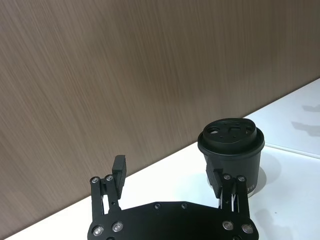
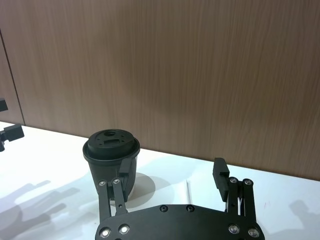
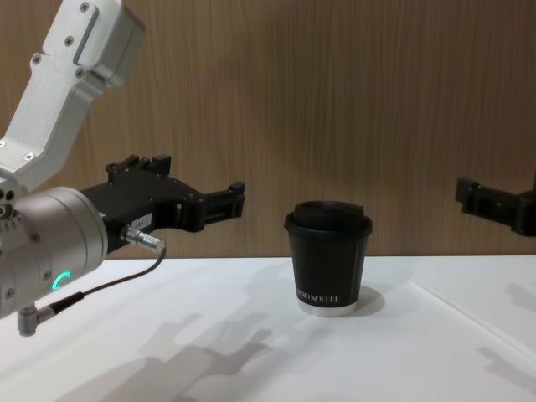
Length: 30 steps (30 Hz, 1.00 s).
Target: Pick up the straw with one hand, pass it to the other hand, and insert it into the cup.
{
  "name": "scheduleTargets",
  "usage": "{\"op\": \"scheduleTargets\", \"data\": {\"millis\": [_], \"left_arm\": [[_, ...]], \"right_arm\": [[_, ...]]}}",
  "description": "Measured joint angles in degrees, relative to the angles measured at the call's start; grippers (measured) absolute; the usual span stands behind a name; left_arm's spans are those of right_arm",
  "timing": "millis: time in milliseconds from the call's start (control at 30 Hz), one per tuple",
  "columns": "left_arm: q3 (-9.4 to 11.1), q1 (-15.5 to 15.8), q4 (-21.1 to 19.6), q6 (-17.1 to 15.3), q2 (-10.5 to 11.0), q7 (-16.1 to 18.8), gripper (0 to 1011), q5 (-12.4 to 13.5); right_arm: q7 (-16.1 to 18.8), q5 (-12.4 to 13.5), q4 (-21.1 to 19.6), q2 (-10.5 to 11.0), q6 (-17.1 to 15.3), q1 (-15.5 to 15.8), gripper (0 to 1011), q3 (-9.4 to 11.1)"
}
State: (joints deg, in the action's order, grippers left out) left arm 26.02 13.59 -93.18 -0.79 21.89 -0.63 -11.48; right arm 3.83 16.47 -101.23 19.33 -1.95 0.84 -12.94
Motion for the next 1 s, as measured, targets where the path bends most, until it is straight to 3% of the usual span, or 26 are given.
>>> {"op": "scheduleTargets", "data": {"millis": [1000], "left_arm": [[0.0, 0.0, 0.0, 0.0, 0.0, 0.0, 1003, 0.0]], "right_arm": [[0.0, 0.0, 0.0, 0.0, 0.0, 0.0, 1001, 0.0]]}}
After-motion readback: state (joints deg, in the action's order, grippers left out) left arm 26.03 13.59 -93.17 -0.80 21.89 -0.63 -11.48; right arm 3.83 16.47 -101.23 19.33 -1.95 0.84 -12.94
